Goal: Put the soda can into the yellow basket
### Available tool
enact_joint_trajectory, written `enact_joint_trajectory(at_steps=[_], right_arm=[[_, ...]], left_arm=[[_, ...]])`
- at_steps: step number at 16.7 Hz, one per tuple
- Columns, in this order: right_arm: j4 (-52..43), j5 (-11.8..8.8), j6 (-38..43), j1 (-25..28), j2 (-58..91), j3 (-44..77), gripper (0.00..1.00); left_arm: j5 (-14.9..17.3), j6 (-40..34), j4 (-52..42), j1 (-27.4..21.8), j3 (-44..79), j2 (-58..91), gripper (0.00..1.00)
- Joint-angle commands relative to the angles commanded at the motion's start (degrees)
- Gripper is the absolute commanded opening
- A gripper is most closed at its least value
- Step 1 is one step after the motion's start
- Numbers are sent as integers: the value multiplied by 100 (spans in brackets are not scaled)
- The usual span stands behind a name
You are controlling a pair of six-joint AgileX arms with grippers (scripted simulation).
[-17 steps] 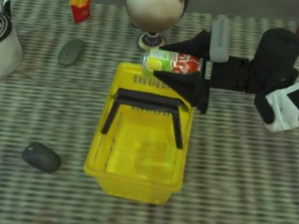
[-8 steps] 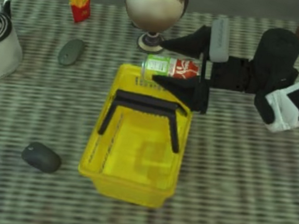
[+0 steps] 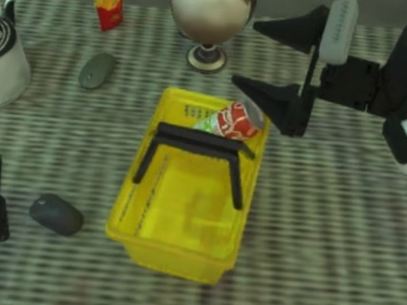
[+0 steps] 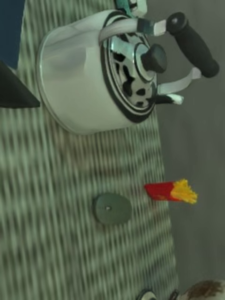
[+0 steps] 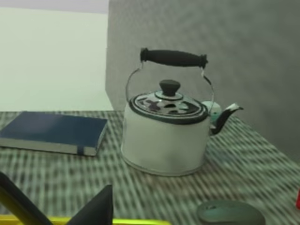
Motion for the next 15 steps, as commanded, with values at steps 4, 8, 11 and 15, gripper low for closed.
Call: enact_joint_trajectory(at_steps=[4,8,11,15], right_arm=[[-468,951,-305,-419,-1953,-1061,100],[-1283,2136,-560,-873,-4497,-2325,100],[-2057,3015,-645,-1161,-6429,-3239,100],[-3285,4067,-566,-1427,-8623,-4322,100]], left_arm=[[116,854,-1257,-577,1324,1612,100],[198,1873,-2665,-1250,3045,3555,100],[218,2683,-3734,-1775,4515,5113,100],[181,3704,-5045,-2427,6490,7129,100]])
